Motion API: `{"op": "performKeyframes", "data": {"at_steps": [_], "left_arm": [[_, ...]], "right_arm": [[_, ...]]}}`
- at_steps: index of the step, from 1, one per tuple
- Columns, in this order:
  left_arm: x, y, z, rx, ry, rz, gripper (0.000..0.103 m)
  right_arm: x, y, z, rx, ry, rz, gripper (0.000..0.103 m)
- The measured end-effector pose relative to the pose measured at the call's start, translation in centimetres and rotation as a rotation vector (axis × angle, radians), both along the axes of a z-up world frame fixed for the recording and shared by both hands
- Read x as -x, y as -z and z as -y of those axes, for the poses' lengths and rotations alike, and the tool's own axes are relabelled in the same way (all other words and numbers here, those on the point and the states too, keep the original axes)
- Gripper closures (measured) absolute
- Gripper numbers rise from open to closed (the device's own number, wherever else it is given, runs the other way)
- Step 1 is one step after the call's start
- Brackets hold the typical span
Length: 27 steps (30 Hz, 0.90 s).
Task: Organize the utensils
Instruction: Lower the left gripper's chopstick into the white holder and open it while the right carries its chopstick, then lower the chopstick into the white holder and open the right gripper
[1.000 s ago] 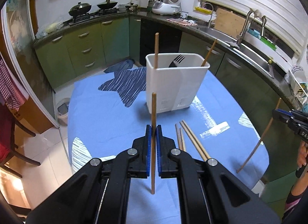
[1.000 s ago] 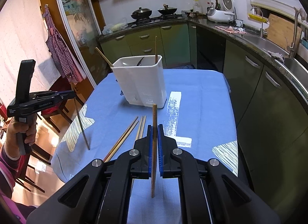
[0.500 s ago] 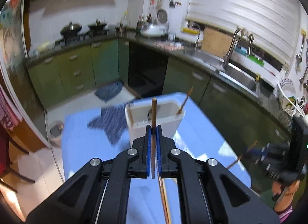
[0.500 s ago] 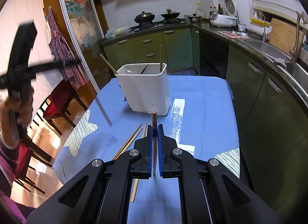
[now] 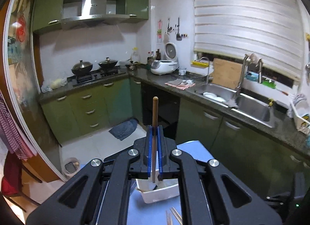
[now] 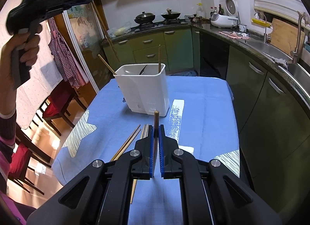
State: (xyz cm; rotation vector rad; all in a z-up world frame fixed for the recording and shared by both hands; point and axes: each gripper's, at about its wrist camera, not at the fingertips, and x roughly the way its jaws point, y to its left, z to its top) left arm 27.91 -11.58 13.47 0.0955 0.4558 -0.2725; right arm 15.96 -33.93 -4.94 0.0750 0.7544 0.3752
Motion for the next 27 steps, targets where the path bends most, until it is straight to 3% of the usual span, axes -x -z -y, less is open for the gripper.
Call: {"op": "performKeyframes", "data": {"at_steps": [7, 12, 16, 24, 27], "left_arm": [[-3.6, 3.9, -0.3, -0.003, -0.027, -0.082, 0.098], [-5.0, 6.9, -0.6, -0.035, -0.039, -0.154, 0.097], [-4.1, 7.5, -0.8, -0.047, -0.028, -0.158, 0.068], [0.4, 4.8, -3.8, -0.001, -0.012, -0.08, 0.061], [2.0, 4.5, -5.0, 0.004, -0.016, -0.069, 0.054]], "right_arm": [[-0.3, -0.3, -0.2, 0.006, -0.005, -0.003, 0.097], [-0.5, -2.5, -0.5, 0.012, -0.007, 0.039, 0.097], [-1.0, -5.5, -1.2, 0.012, -0.015, 0.101, 0.097], [-4.2, -13.7, -1.9, -0.085, 0.01, 0.277, 0.097], [-6.6, -15.7, -2.3, -0.13, 0.027, 0.3, 0.097]]}}
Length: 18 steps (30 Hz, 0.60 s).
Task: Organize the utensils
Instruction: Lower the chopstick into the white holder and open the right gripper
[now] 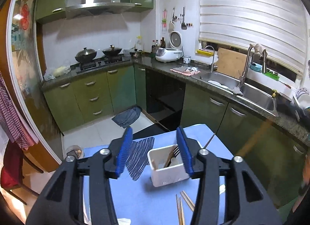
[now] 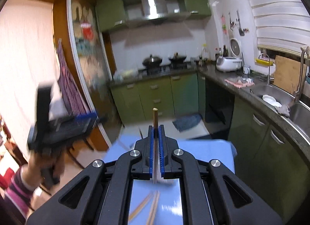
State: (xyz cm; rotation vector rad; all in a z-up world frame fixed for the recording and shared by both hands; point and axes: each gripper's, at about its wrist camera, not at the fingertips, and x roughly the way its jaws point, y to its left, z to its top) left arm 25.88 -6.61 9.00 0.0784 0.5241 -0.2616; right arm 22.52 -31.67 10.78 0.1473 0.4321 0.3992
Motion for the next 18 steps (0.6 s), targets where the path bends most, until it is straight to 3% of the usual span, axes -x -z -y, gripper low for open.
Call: {"op": "performKeyframes", "data": {"at_steps": [4, 8, 14, 18], "left_arm": [[1.6, 0.6, -1.4, -0.014, 0.003, -0.021, 0.053], [2.9, 2.0, -2.9, -0.029, 0.008, -0.056, 0.053], [3.6, 4.1, -4.4, -0.043, 0.014, -0.109, 0.053], [3.5, 5.2, -4.9, -0.032, 0.015, -0.151, 0.053]], "right_arm": [[-3.9, -0.5, -1.1, 0.007, 0.046, -0.005, 0.097], [-8.0, 1.3, -2.1, 0.019, 0.076, -0.049, 0.097], [-11.3, 3.8, -2.4, 0.017, 0.098, -0.092, 0.097], [-11.9, 2.8, -1.7, -0.035, 0.09, -0.08, 0.097]]}}
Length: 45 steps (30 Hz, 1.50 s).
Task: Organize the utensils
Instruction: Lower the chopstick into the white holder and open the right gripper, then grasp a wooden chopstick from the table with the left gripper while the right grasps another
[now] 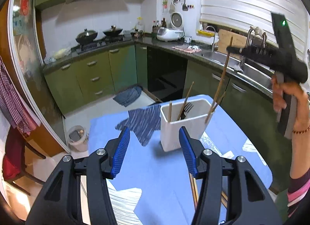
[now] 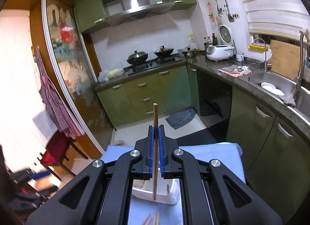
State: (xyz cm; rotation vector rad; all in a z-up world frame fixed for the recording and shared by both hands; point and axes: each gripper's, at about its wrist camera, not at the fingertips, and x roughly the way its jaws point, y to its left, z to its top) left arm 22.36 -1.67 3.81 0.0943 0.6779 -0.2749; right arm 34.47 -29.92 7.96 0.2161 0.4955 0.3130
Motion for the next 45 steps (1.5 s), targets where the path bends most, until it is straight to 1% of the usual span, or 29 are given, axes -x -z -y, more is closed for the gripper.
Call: {"op": "performKeyframes", "data": {"at_steps": [2, 4, 7, 11, 14, 15, 16, 17, 18, 21, 24, 26, 28, 29, 31, 32, 34, 36, 38, 40, 42, 45], "left_arm": [[-0.1, 0.4, -0.1, 0.009, 0.0, -0.021, 0.053], [-0.2, 0.7, 0.0, 0.004, -0.003, -0.024, 0.053], [-0.4, 1.2, 0.0, 0.01, -0.002, -0.035, 0.053], [-0.3, 2.1, 0.5, -0.005, 0.013, -0.052, 0.053], [-0.5, 2.9, 0.9, -0.007, 0.022, -0.075, 0.053], [-0.5, 3.2, 1.0, -0.009, 0.024, -0.081, 0.053], [-0.6, 3.5, 1.2, -0.01, 0.027, -0.091, 0.053], [-0.6, 3.8, 1.3, -0.009, 0.029, -0.101, 0.052], [-0.7, 3.9, 1.4, -0.008, 0.031, -0.109, 0.052], [-1.0, 4.7, 1.9, -0.004, 0.041, -0.144, 0.049], [-1.0, 5.7, 2.8, -0.023, 0.051, -0.165, 0.047], [-1.3, 6.9, 3.5, -0.03, 0.066, -0.202, 0.047], [-1.7, 8.4, 4.2, -0.031, 0.079, -0.25, 0.047], [-2.0, 9.5, 4.7, -0.036, 0.086, -0.28, 0.047], [-2.4, 11.6, 5.7, -0.043, 0.096, -0.338, 0.047], [-2.7, 13.0, 6.2, -0.049, 0.102, -0.375, 0.047], [-3.4, 15.4, 7.3, -0.051, 0.107, -0.45, 0.048], [-4.0, 17.3, 8.3, -0.054, 0.111, -0.503, 0.053], [-4.7, 18.6, 9.0, -0.063, 0.107, -0.536, 0.063], [-5.2, 19.8, 9.7, -0.091, 0.097, -0.554, 0.068], [-5.5, 20.5, 10.1, -0.105, 0.091, -0.564, 0.068], [-5.7, 21.0, 10.7, -0.116, 0.095, -0.577, 0.07]], "right_arm": [[0.1, -1.0, 0.2, -0.005, -0.001, 0.018, 0.097], [0.3, -1.7, 0.2, -0.004, 0.009, 0.03, 0.097], [0.0, -1.9, 0.1, 0.004, 0.026, 0.03, 0.097], [-0.6, -0.3, -0.2, 0.022, 0.031, 0.001, 0.097], [-1.0, 1.9, -1.0, 0.061, 0.011, -0.054, 0.097], [-1.0, 2.4, -1.2, 0.071, 0.006, -0.065, 0.096], [-0.9, 2.9, -1.5, 0.084, 0.003, -0.071, 0.087], [-0.7, 3.3, -1.7, 0.097, -0.002, -0.075, 0.081], [-0.4, 3.3, -1.9, 0.104, -0.007, -0.072, 0.077], [1.1, 2.4, -1.7, 0.094, -0.021, -0.042, 0.077], [4.2, 1.3, -0.9, 0.086, -0.042, -0.005, 0.077], [6.3, 1.4, -0.2, 0.089, -0.054, 0.001, 0.077], [8.6, 2.5, 0.6, 0.101, -0.065, -0.021, 0.076], [9.7, 3.6, 0.9, 0.114, -0.072, -0.041, 0.076], [11.5, 6.2, 1.6, 0.136, -0.079, -0.091, 0.076], [12.2, 8.1, 2.0, 0.152, -0.081, -0.133, 0.075], [13.1, 11.0, 2.5, 0.173, -0.078, -0.196, 0.074], [13.5, 14.1, 3.4, 0.182, -0.069, -0.264, 0.074], [13.7, 16.6, 4.4, 0.163, -0.061, -0.317, 0.074], [14.0, 18.9, 5.7, 0.134, -0.048, -0.358, 0.074], [14.2, 20.5, 6.8, 0.117, -0.04, -0.387, 0.074], [14.5, 22.0, 7.8, 0.108, -0.034, -0.413, 0.074]]}}
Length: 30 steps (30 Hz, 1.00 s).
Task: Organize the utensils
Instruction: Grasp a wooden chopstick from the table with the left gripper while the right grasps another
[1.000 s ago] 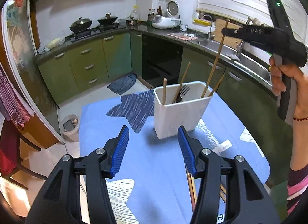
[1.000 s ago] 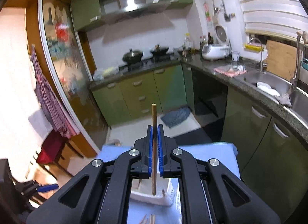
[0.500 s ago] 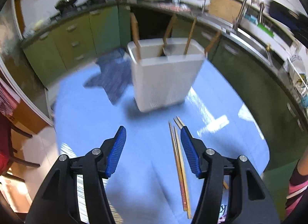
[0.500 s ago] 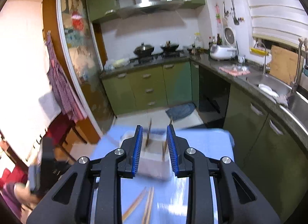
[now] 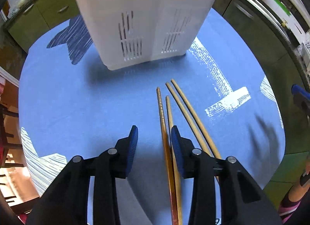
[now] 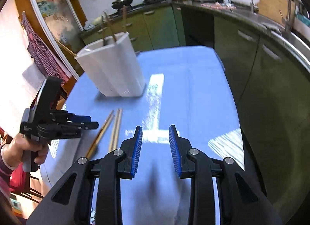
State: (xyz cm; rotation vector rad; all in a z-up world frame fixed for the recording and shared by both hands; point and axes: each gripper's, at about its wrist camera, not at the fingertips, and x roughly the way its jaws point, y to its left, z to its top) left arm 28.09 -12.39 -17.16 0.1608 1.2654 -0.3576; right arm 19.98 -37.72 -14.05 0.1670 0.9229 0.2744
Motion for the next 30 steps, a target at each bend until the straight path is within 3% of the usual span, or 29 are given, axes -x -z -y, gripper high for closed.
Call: {"op": "performKeyframes", "data": {"at_steps": [3, 5, 15, 19, 25, 30], "left_arm": [[0.0, 0.4, 0.7, -0.028, 0.013, 0.001, 0.075], [0.0, 0.7, 1.0, -0.048, 0.014, -0.008, 0.087], [0.0, 2.0, 2.7, -0.111, 0.045, -0.032, 0.089], [-0.3, 2.3, 3.4, -0.129, 0.057, -0.04, 0.095], [-0.1, 1.6, 1.5, -0.066, 0.004, -0.03, 0.097], [1.4, -2.2, -1.3, -0.001, -0.021, 0.096, 0.097]], "right_arm": [[0.0, 0.5, 0.5, -0.013, 0.002, -0.013, 0.071], [-0.3, 0.4, 0.6, -0.031, -0.001, -0.019, 0.066], [-0.3, -0.1, 0.2, -0.043, -0.018, -0.02, 0.066], [-0.8, 0.2, -0.1, -0.033, -0.019, -0.031, 0.066], [-1.6, 1.4, -1.9, 0.004, -0.063, -0.073, 0.066], [-3.6, 3.3, -4.8, 0.016, -0.132, -0.143, 0.066]]}}
